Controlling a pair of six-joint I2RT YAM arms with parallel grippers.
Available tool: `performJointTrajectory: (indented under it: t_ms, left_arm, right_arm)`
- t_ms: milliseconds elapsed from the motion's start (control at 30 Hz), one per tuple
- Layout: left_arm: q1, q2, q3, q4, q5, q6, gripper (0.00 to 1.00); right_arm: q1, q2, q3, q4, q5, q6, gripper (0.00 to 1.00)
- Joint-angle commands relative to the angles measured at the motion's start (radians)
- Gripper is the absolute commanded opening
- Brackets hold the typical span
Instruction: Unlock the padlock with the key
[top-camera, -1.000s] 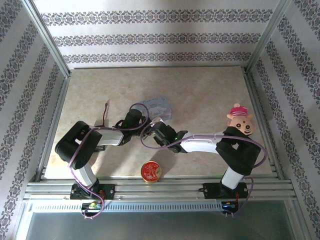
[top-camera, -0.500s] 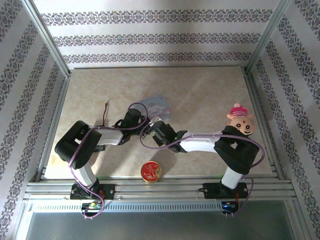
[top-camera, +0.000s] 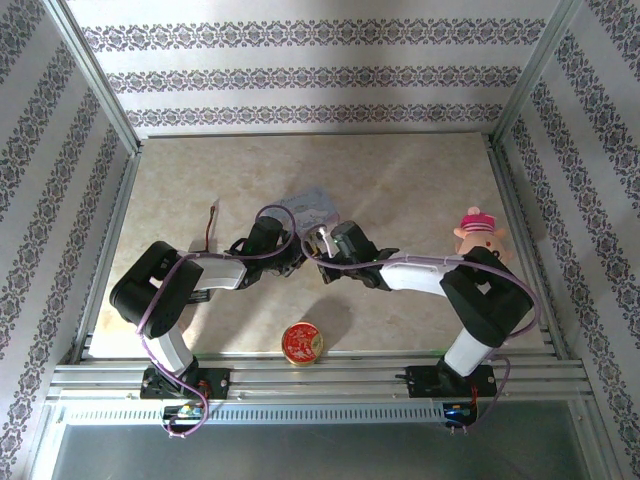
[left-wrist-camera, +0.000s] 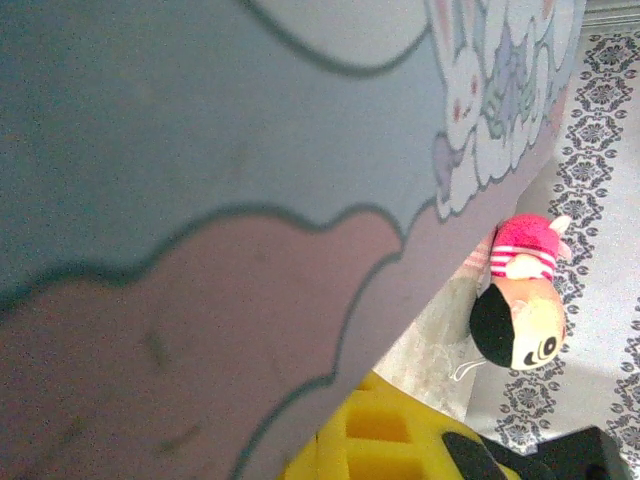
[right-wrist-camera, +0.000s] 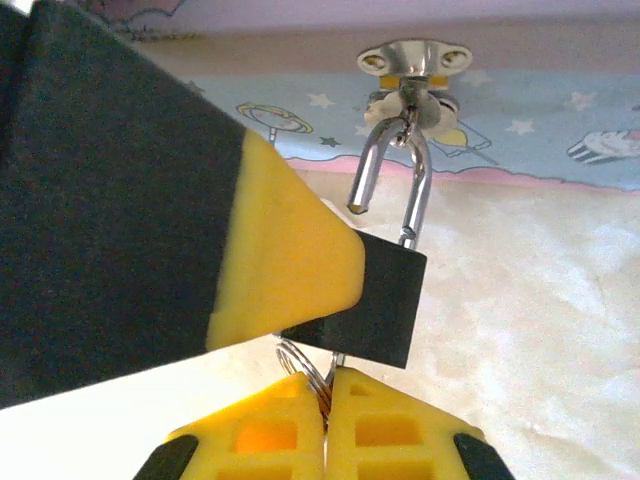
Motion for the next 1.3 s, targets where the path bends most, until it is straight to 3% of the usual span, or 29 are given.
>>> performJointTrajectory:
  t_ms: [0,133,367,600,767,967,1267]
  left_arm:
    - [-0.019,0.016,-0.008,-0.103,0.132,-0.026,0.0]
    - [-0.019,0.016,-0.005,-0.103,0.133,-0.025,0.0]
    - [-0.016,0.01,-0.013,-0.099,0.13,-0.028,0.0]
    - [-0.015,0.012,-0.021,-0.087,0.128,-0.031,0.03]
    - [-0.015,0.006,-0.028,-0.066,0.127,-0.038,0.3]
    - [-0.011,-0.033,-0.03,-0.096,0.108,-0.012,0.48]
    - [-0.005,-0.129,-0.012,-0.189,0.059,0.075,0.98]
  right_arm:
    - [-0.109,0.001,-0.026,0.088,-0.09,0.134,0.0]
    - [-0.173,0.05,-0.042,0.197,-0.255,0.231,0.0]
    - [-0.255,0.11,-0.098,0.433,-0.43,0.417,0.0]
    - [-0.301,0.164,-0.144,0.643,-0.5,0.602,0.0]
    - [-0.301,0.198,-0.138,0.686,-0.495,0.664,0.0]
    - [-0.303,0.23,-0.146,0.738,-0.477,0.708,0.0]
    - [-0.301,0.288,-0.151,0.858,-0.472,0.78,0.0]
